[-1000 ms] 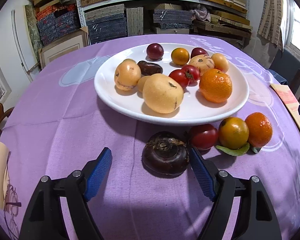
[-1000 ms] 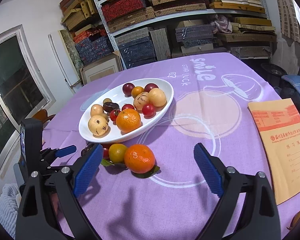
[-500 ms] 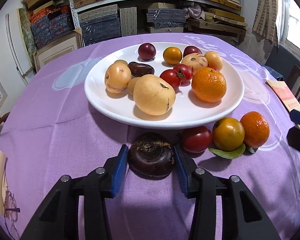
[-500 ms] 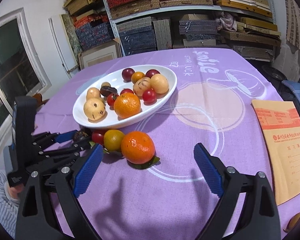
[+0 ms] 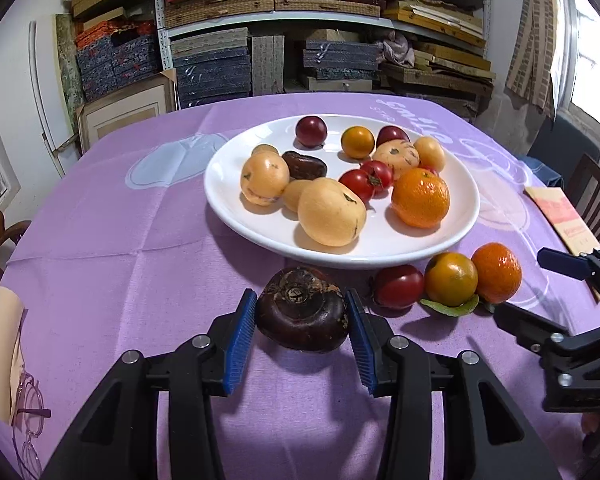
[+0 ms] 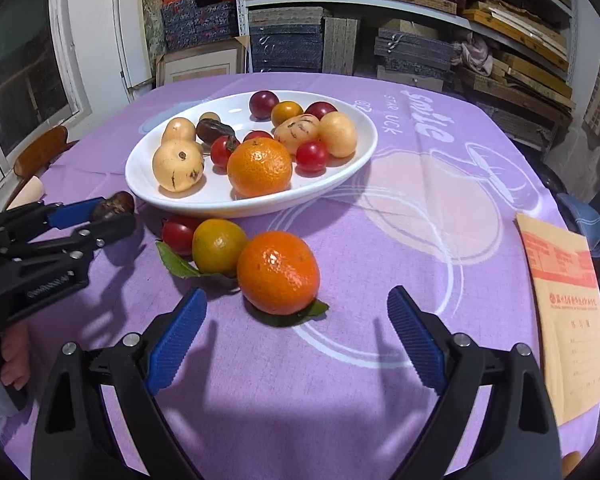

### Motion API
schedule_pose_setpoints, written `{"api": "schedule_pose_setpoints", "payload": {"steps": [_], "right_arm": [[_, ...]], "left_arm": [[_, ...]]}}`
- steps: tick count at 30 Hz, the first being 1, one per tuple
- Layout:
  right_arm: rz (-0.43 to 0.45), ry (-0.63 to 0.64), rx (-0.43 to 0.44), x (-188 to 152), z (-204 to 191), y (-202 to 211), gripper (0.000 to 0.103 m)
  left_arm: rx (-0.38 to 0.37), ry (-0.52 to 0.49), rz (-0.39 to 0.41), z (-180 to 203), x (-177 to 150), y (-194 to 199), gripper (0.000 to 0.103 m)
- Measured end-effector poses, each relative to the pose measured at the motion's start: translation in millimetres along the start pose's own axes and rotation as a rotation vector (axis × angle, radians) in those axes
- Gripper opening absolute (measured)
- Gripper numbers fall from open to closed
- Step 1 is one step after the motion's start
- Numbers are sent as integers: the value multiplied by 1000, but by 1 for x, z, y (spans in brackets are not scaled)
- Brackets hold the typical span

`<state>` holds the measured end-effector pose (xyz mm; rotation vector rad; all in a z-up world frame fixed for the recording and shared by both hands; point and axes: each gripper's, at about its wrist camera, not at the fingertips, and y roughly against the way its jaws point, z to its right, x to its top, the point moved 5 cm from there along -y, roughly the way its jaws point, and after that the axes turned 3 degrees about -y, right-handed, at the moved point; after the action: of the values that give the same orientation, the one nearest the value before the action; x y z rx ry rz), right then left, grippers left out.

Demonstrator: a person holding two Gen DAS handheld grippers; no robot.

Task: Organize fruits
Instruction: 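Close the left tool on the dark purple fruit with a stem cap, then grasp the leafy orange with the right tool while the left tool holds its fruit, then carry both fruits over the white plate and open both tools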

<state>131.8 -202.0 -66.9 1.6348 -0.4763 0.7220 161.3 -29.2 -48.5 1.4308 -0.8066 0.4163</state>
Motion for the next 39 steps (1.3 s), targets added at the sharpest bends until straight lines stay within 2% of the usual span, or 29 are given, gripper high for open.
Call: {"api": "schedule_pose_setpoints", "payload": {"steps": [2, 4, 6, 7, 9, 13, 17, 20, 23, 28, 33, 35, 37, 39], "right_arm": [[-6, 9, -6, 2, -2, -5, 81], [-35, 10, -1, 3, -2, -14, 60], [-78, -3, 27, -1, -1, -23, 52], [-68, 2, 24, 0, -1, -24, 51], [-65, -7, 47, 0, -1, -24, 42], [-52, -25, 69, -1, 3, -19, 41], [-5, -77, 109, 6, 11, 2, 40], [44, -116, 139, 19, 19, 22, 40], [64, -106, 128, 45, 20, 26, 40], [23, -80, 114, 100, 8, -7, 40], [-22, -66, 103, 124, -6, -50, 42], [-27, -65, 92, 127, -6, -58, 46], [-3, -71, 82, 124, -4, -55, 53], [20, -72, 77, 120, 0, -49, 53]], "left_arm": [[-6, 11, 5, -3, 1, 4, 45], [-8, 20, 9, -6, 1, 7, 45], [-17, 30, 9, -6, 2, 8, 45], [-21, 32, 10, -6, 2, 9, 45], [-23, 32, 12, -7, 2, 10, 45], [-36, 42, 18, -8, 6, 12, 45], [-58, 56, 33, -12, 21, 18, 45], [-37, 20, 57, -11, 41, 20, 45], [-25, 15, 50, -11, 57, 10, 45], [-24, 47, 14, -15, 76, -16, 45], [-17, 35, -12, -11, 87, -39, 46], [-15, 35, -7, -12, 90, -42, 51], [3, 38, 19, -14, 92, -38, 69], [8, 50, 37, -17, 92, -32, 78]]}}
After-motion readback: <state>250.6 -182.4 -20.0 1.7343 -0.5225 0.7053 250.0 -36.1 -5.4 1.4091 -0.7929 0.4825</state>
